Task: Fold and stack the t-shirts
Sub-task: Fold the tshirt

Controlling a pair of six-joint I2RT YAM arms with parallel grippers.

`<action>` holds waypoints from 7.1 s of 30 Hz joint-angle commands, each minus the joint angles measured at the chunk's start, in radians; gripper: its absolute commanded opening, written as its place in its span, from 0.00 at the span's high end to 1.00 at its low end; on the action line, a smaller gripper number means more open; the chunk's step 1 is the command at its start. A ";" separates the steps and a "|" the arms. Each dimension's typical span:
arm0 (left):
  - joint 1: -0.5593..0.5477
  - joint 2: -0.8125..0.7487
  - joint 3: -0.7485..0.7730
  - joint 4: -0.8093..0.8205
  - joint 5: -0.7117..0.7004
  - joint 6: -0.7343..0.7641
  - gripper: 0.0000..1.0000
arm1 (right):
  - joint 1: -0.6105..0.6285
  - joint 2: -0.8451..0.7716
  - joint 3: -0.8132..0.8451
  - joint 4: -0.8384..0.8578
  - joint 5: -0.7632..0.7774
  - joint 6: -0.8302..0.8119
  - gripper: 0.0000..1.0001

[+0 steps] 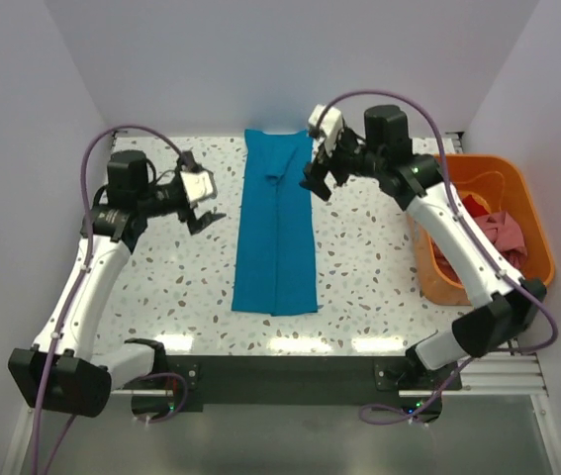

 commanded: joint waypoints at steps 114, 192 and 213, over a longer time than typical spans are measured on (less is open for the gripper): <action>-0.065 0.876 0.413 -0.103 -0.056 0.531 1.00 | -0.033 0.525 0.023 -0.028 -0.060 -0.543 1.00; -0.110 0.559 0.161 -0.302 -0.081 0.468 1.00 | 0.058 0.165 -0.303 -0.008 0.049 -0.451 1.00; -0.240 0.037 -0.144 -0.734 0.048 0.532 1.00 | 0.228 -0.372 -0.535 -0.401 -0.061 -0.362 1.00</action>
